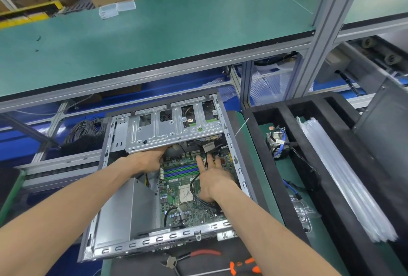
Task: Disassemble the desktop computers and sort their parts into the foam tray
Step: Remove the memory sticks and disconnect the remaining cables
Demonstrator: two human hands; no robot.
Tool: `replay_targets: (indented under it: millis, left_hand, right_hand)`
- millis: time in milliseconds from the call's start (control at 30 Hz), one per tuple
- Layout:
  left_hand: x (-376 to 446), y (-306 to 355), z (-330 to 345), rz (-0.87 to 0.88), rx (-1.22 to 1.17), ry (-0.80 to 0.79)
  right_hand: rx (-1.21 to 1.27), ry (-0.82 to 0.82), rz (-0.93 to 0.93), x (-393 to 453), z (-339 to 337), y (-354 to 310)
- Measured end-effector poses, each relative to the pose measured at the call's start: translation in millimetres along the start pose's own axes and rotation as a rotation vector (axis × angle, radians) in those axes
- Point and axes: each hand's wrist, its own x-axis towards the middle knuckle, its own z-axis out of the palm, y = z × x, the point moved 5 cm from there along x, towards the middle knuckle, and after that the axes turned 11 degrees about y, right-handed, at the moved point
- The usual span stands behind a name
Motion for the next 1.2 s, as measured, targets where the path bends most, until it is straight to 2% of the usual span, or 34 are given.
replay_targets:
  millis: [267, 400, 567, 633, 733, 800, 867, 1000, 1067, 1200]
  left_hand:
    - [0, 4, 1, -0.054, 0.092, -0.031]
    - [-8, 15, -4, -0.129, -0.024, -0.106]
    - [-19, 36, -8, -0.138, 0.04, -0.215]
    - [-30, 47, -12, -0.077, 0.175, -0.181]
    - [-44, 68, -23, 0.079, 0.364, 0.027]
    - [-51, 77, -28, 0.111, 0.287, 0.12]
    - [-57, 83, -26, 0.089, 0.151, 0.107]
    - [-66, 94, -10, 0.083, -0.287, -0.087]
    - [-70, 103, -2, 0.081, -0.448, -0.164]
    - [-73, 122, 13, 0.177, -0.466, -0.249]
  right_hand:
    - [0.021, 0.005, 0.0, -2, -2, -1]
    - [0.039, 0.012, 0.0, -4, -3, -1]
    - [0.056, 0.02, 0.004, -6, -6, -3]
    - [0.094, 0.042, 0.014, -6, -8, -4]
    - [0.137, 0.079, 0.022, -8, -13, -6]
    - [0.149, 0.096, 0.019, -10, -16, -7]
    - [0.168, 0.132, 0.003, -15, -20, -8]
    - [0.222, 0.338, -0.084, -25, -40, -11]
    - [0.27, 0.399, -0.065, -29, -47, -10]
    - [0.283, 0.401, 0.01, -36, -45, -7]
